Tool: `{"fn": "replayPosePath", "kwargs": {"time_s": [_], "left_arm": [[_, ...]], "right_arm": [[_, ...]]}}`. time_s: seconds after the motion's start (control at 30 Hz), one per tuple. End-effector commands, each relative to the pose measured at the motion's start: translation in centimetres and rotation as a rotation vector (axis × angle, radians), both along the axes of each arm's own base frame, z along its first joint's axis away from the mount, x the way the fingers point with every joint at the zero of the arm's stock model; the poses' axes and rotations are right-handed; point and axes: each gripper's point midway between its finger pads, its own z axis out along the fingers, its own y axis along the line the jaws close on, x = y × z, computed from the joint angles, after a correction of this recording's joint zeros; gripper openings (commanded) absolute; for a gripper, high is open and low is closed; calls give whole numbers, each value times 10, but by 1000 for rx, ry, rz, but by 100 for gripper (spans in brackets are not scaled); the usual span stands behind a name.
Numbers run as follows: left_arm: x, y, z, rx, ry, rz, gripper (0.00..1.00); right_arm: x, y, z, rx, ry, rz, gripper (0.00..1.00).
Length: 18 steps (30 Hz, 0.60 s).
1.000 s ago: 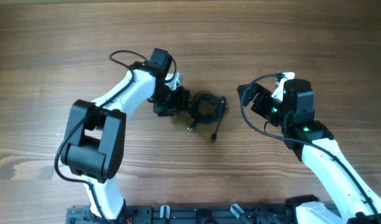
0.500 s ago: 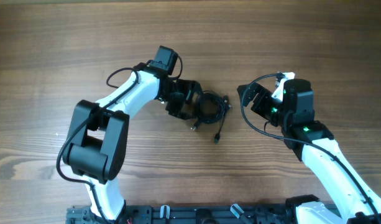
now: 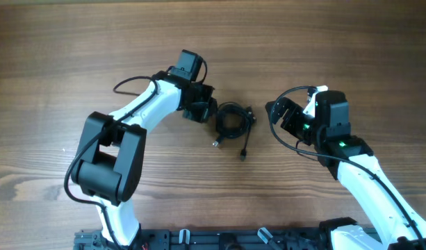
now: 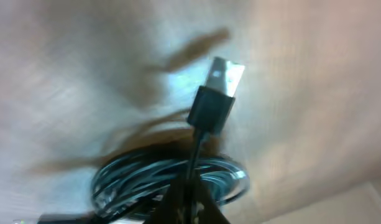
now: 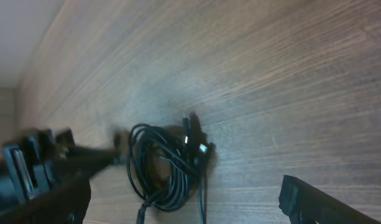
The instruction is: Untangle cables
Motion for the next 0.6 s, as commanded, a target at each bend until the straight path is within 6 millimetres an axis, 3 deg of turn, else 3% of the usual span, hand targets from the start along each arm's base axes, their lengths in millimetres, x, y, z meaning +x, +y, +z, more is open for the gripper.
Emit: {"fn": "replayPosePath", "kwargs": {"time_s": [0.0, 0.07, 0.13, 0.17, 0.3, 0.43, 0.5, 0.53, 0.57], "left_arm": [[37, -19, 18, 37, -431, -382, 10], [39, -39, 25, 81, -608, -582, 16], [39, -37, 16, 234, -634, -613, 90], [38, -31, 11, 301, -619, -611, 100], [25, 7, -2, 483, -500, -602, 100], [30, 36, 35, 493, -520, -547, 98], [30, 31, 51, 474, -608, -671, 93], [25, 18, 55, 444, -686, -847, 89], [16, 7, 53, 411, -746, -1011, 95]], "right_arm": [[-2, 1, -1, 9, 8, 1, 100], [-2, 1, -1, 9, 7, 1, 100], [-2, 1, -1, 9, 10, 1, 100], [-2, 1, -2, 9, 11, 1, 100], [-6, 0, -5, 3, 32, 3, 100], [-5, -3, -6, -9, 29, -10, 100], [-5, -3, -6, -9, 29, -10, 100], [-5, -3, -6, -9, 29, -11, 100], [-5, -3, -5, -9, 27, -11, 100]]}}
